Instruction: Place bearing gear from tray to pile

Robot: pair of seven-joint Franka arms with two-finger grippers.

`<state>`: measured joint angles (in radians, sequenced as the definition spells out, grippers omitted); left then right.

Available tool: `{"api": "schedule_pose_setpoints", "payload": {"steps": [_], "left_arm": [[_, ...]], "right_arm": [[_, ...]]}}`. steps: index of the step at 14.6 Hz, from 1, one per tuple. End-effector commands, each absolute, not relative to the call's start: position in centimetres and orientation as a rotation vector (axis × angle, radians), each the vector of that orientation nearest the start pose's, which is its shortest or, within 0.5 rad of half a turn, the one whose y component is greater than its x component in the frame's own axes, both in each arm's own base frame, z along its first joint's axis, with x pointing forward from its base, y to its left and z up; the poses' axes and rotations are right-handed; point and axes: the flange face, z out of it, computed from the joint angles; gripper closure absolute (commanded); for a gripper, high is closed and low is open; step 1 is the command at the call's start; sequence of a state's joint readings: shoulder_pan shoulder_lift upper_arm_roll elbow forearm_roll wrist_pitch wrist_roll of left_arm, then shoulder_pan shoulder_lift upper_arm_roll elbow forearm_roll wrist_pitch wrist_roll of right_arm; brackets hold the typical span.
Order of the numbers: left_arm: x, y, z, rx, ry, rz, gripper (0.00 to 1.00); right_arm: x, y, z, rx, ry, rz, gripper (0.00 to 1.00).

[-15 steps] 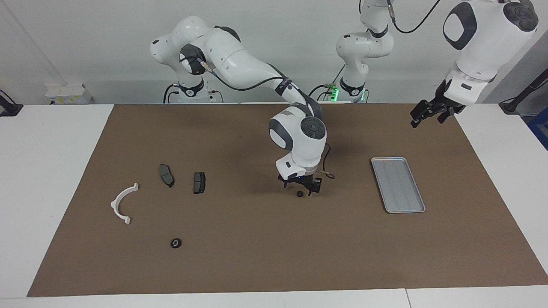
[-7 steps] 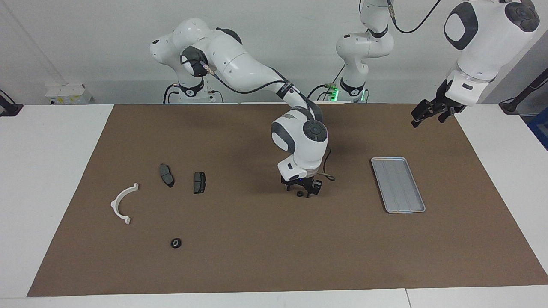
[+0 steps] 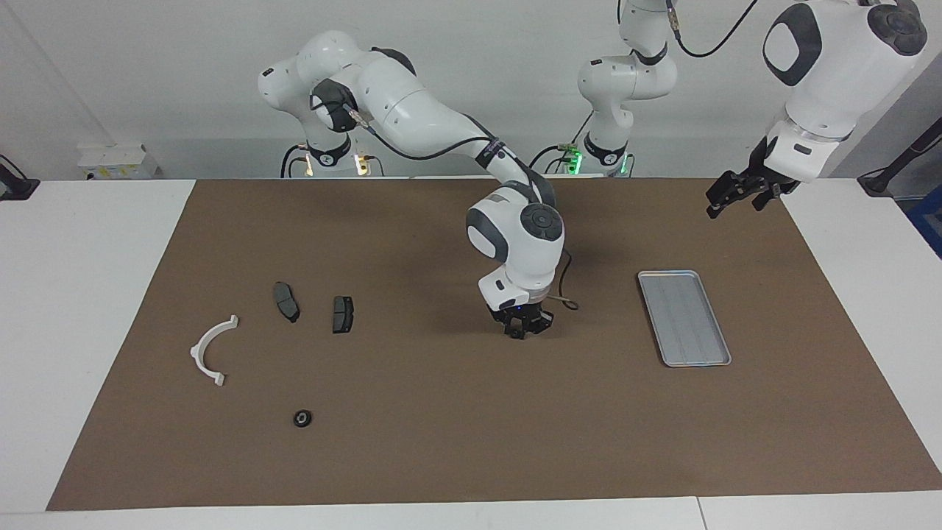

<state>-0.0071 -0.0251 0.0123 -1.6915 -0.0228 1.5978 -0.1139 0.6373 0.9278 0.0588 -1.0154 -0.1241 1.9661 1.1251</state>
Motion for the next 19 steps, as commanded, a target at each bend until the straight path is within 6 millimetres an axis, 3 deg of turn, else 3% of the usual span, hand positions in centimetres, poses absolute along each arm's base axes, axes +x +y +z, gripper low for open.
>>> {"api": "schedule_pose_setpoints", "payload": {"steps": [1,5,9,13,16,19], "left_arm": [[54.0,-0.1,58.9,-3.161,-0.177,0.112,0.00],[53.9,0.0,59.0,-3.161,-0.179,0.109,0.00],[53.8,-0.1,59.1,-3.161,-0.179,0.107,0.00],[53.7,0.0,59.1,-3.161,-0.182,0.107,0.00],[53.7,0.0,59.1,-3.161,-0.182,0.107,0.00],[53.6,0.0,59.2,-3.161,-0.182,0.104,0.00]], "right_arm": [[61.9,47.5,28.1,-3.110,0.647,-0.132,0.98],[62.8,46.4,29.2,-3.116,0.606,-0.151,1.00],[67.9,37.4,34.7,-3.168,0.421,-0.160,1.00],[71.3,28.1,39.1,-3.212,0.195,-0.147,1.00],[73.7,20.4,40.1,-3.216,0.047,-0.138,1.00],[75.4,14.5,39.2,-3.222,-0.080,-0.127,1.00]]}}
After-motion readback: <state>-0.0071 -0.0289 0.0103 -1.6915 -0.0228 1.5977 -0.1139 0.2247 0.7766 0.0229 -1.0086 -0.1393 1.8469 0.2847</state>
